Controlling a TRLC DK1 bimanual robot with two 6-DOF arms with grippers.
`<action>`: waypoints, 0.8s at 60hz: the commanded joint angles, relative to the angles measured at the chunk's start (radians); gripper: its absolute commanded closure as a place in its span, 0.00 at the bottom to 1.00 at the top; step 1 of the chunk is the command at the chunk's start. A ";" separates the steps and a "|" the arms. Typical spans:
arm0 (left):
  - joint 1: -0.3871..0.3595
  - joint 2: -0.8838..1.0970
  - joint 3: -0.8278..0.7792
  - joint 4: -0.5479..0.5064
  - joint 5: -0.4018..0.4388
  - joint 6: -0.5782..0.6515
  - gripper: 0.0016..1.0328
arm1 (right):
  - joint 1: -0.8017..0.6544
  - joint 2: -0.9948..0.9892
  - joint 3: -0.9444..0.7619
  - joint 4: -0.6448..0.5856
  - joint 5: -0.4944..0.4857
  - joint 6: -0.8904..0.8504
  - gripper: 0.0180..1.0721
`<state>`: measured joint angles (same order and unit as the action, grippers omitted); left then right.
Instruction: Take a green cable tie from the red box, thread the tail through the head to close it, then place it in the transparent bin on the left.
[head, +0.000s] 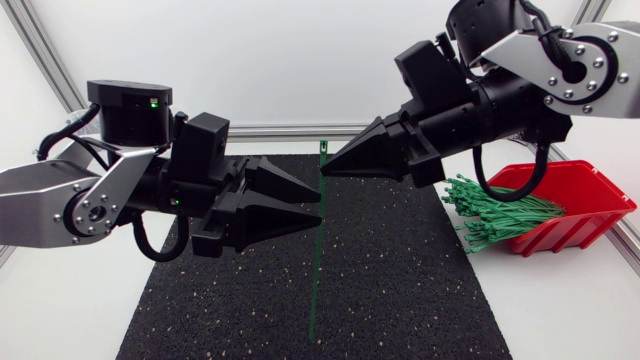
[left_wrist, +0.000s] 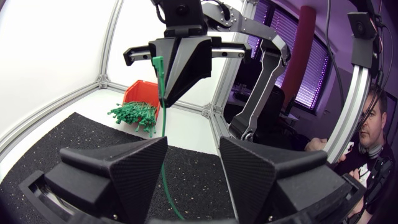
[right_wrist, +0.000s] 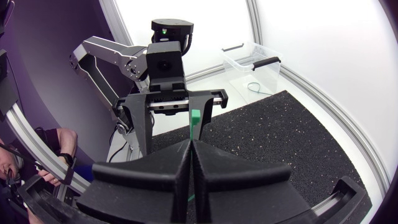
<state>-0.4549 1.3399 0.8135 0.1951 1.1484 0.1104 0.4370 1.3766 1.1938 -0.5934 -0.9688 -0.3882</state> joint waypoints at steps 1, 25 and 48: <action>-0.008 0.028 0.033 0.018 -0.007 -0.021 0.47 | 0.008 0.012 -0.031 0.017 -0.008 0.025 0.94; 0.009 0.030 0.042 0.026 -0.024 -0.023 0.47 | -0.034 -0.014 -0.053 0.029 -0.010 0.023 0.94; 0.033 0.033 0.044 0.040 -0.026 -0.023 0.47 | -0.032 -0.037 -0.065 0.023 -0.013 0.029 0.94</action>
<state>-0.4278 1.3624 0.8268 0.2188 1.1233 0.1043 0.3904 1.3579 1.1500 -0.5716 -0.9726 -0.3874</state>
